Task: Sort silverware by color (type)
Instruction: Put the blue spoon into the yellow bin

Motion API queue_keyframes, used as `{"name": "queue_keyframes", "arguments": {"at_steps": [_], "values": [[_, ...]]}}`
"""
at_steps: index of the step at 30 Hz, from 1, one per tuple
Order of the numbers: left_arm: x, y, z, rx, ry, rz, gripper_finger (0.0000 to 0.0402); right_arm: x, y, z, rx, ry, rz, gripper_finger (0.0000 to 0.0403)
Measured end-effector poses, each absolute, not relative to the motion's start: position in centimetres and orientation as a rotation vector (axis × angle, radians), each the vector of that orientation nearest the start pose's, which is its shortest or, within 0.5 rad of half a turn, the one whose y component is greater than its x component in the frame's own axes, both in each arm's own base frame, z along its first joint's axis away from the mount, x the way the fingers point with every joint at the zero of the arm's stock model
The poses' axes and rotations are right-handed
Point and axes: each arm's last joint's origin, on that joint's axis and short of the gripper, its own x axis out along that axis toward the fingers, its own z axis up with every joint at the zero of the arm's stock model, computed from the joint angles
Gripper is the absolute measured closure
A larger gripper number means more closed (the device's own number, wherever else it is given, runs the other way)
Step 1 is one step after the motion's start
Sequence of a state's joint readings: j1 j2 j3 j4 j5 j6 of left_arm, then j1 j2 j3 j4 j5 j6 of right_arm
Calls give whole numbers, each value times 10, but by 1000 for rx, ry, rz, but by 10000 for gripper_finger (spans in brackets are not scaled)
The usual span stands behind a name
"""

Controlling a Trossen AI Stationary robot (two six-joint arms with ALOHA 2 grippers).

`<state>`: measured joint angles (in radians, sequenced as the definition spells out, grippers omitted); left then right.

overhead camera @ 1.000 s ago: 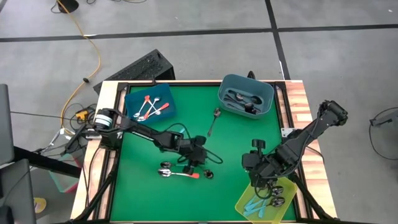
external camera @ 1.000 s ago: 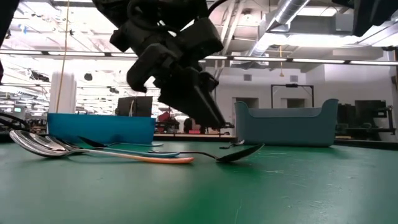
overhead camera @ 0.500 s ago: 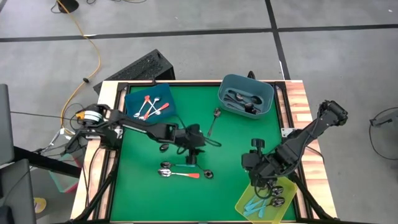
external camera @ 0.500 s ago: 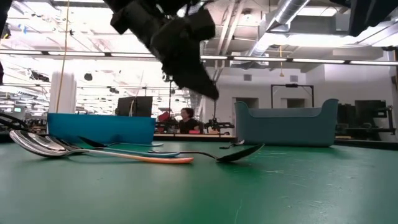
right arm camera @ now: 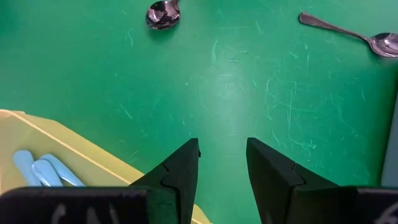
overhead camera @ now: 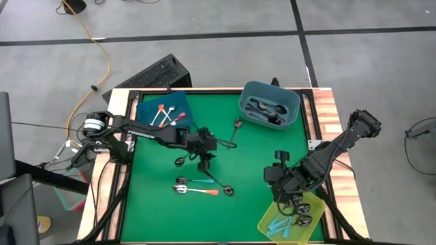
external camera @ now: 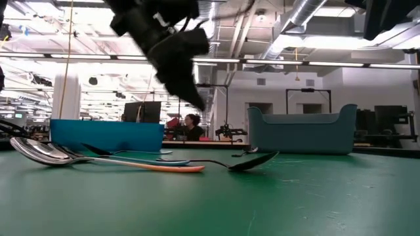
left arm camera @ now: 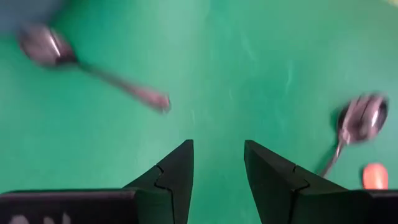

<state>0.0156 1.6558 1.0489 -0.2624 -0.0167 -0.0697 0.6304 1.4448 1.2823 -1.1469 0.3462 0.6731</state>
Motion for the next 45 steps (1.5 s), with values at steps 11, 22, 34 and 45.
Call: {"name": "queue_keyframes", "arguments": {"at_steps": [11, 22, 34, 45], "values": [[274, 1, 175, -186, 843, 291, 276, 218, 147, 293, -23, 1153, -151, 255], [232, -14, 154, -278, 786, 493, 276, 218, 147, 293, -25, 1154, -150, 255], [234, -27, 123, -233, 813, 612, 276, 218, 147, 293, -20, 1152, -150, 255], [235, -36, 100, -298, 851, 684, 291, 218, 147, 293, -19, 1152, -149, 255]]}}
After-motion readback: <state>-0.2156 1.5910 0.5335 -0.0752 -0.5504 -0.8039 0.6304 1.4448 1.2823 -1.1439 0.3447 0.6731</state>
